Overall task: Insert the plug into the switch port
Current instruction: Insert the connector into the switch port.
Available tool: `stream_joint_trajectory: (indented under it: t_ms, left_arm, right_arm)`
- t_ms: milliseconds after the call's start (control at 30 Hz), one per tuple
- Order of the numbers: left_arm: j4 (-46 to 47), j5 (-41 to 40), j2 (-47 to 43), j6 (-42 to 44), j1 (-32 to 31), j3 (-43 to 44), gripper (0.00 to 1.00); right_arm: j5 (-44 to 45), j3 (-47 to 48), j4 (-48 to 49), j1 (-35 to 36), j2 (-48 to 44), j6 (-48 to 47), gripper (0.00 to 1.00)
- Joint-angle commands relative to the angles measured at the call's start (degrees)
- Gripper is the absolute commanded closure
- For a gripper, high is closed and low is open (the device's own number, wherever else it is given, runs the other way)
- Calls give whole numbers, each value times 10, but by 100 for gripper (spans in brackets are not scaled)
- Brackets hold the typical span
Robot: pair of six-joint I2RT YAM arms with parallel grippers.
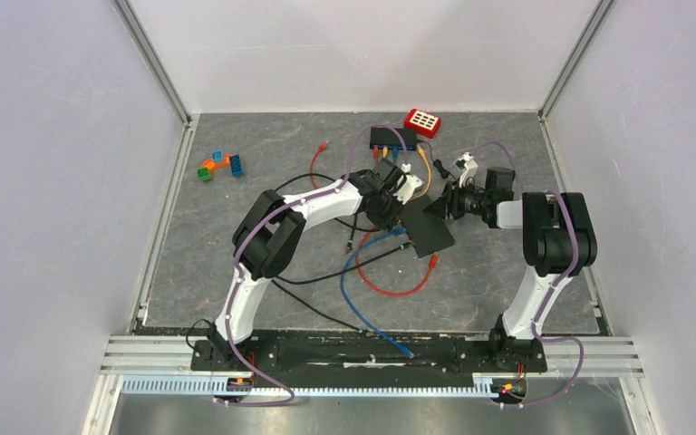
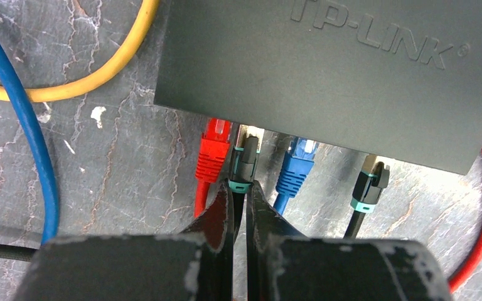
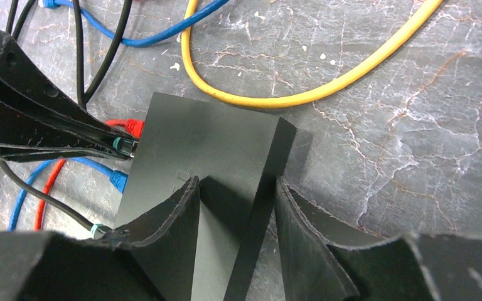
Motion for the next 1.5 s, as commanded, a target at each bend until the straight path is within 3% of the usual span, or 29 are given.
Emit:
stream_joint_trajectory:
  t_ms: [0,200,567,700,767,1000,1100,1267,1300,1400,1467]
  left_arm:
    - [180,86,89,-85,-39,7,98]
    - [152,67,37,-59,-36,-37,88]
    - [112,50,26,-43,-30,-14,72]
    - [92,37,29,-10,-17,11,87]
    - [84,39,38,-8,-4,33,89]
    - [15,69,121,5,25,179,80]
    - [-18,63,143,30,26,226,77]
    - [-12,76,119,47,35,236,72]
    - [-15,76,112,44,37,242,66]
    - [-18,80,73,24,40,244,38]
    - [-15,85,43,8,41,238,32]
  right_arm:
    - [-84,-64,-142,76,33,59,56]
    - [-25,-72,-64,20,-11,145,53]
    - [-4,-61,-67,-24,-20,147,52]
    - [32,-51,-65,-45,-32,163,51]
    - [47,-48,-61,-49,-41,172,51]
    - [101,-39,-50,-58,-54,198,50]
    - [120,-18,-69,-64,-65,204,44]
    - [188,76,-211,-68,-144,145,31]
    - [199,93,-232,-68,-163,138,6]
    - [207,110,-257,-67,-215,136,2]
    - [215,115,-285,-63,-245,129,2]
